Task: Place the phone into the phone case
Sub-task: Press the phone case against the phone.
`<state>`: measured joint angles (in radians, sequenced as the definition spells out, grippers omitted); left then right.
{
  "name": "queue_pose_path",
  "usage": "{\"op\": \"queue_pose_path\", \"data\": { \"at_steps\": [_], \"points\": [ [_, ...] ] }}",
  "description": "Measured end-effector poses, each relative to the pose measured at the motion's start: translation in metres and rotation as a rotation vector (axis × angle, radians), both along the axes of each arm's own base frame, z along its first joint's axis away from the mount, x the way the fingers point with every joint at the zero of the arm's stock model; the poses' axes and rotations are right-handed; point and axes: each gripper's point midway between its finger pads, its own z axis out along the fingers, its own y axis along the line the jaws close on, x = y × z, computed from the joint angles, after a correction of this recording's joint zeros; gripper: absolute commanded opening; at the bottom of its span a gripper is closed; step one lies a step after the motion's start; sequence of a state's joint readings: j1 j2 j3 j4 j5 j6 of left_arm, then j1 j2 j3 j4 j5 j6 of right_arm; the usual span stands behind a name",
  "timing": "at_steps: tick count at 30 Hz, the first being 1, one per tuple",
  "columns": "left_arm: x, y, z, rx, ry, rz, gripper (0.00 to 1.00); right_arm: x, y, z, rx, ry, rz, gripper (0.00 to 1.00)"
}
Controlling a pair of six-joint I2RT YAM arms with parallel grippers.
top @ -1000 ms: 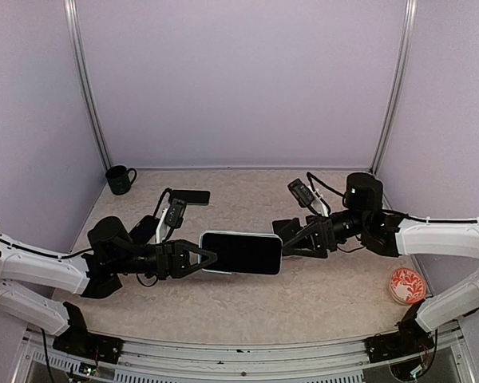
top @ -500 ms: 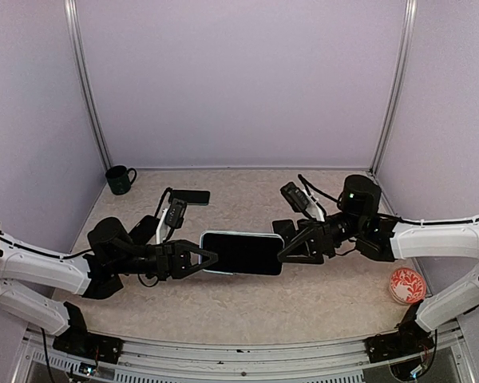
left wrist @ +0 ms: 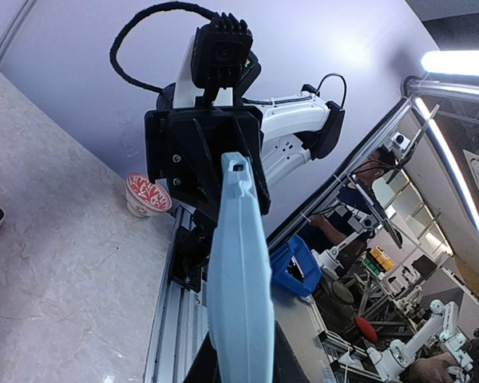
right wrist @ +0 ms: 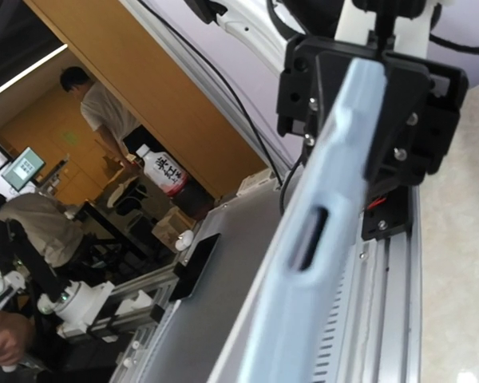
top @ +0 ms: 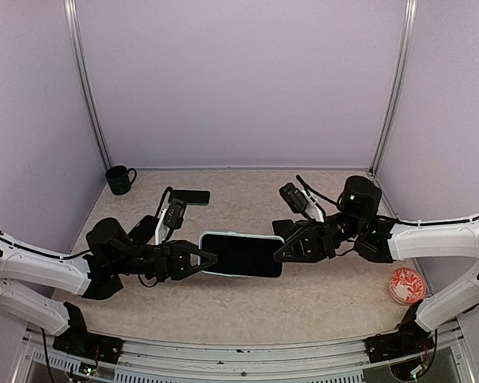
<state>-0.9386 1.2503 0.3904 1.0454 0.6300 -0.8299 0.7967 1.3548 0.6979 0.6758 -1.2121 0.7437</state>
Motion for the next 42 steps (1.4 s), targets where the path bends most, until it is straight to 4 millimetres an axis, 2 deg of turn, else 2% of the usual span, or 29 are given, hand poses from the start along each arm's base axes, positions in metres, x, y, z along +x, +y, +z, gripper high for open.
{"op": "queue_pose_path", "data": {
  "at_steps": [4, 7, 9, 14, 18, 24, 30, 35, 37, 41, 42],
  "points": [
    [-0.001, 0.0, 0.0, -0.001, -0.002, -0.006, 0.0, 0.0, 0.0, -0.002, -0.007, 0.01, -0.002, 0.14],
    [-0.001, 0.0, 0.0, -0.001, 0.0, -0.007, 0.0, 0.001, 0.0, -0.002, -0.009, 0.01, -0.005, 0.05],
    [-0.001, 0.001, -0.001, 0.0, 0.002, -0.007, 0.04, 0.001, 0.0, -0.003, -0.013, 0.014, -0.009, 0.01],
    [-0.001, 0.001, -0.004, 0.01, 0.01, -0.003, 0.26, 0.003, 0.001, -0.008, -0.032, 0.023, -0.02, 0.0],
    [0.002, 0.001, -0.003, 0.007, 0.005, 0.016, 0.35, 0.004, 0.005, -0.016, -0.071, 0.049, -0.036, 0.0],
    [0.005, 0.002, -0.001, 0.001, -0.002, 0.038, 0.43, 0.003, 0.007, -0.021, -0.102, 0.068, -0.045, 0.0],
    [0.006, 0.002, 0.0, -0.001, -0.003, 0.042, 0.44, 0.012, 0.011, -0.023, -0.134, 0.085, -0.093, 0.0],
    [0.009, 0.002, -0.004, 0.012, 0.005, 0.059, 0.42, 0.023, 0.017, -0.023, -0.168, 0.083, -0.155, 0.0],
    [0.011, 0.001, -0.007, 0.025, 0.01, 0.068, 0.32, 0.025, 0.017, -0.025, -0.177, 0.081, -0.171, 0.0],
    [0.014, 0.001, -0.014, 0.049, 0.023, 0.083, 0.03, 0.026, 0.018, -0.027, -0.189, 0.077, -0.181, 0.0],
    [0.015, 0.001, -0.015, 0.052, 0.023, 0.087, 0.0, 0.026, 0.019, -0.025, -0.188, 0.073, -0.178, 0.0]
  ]
}}
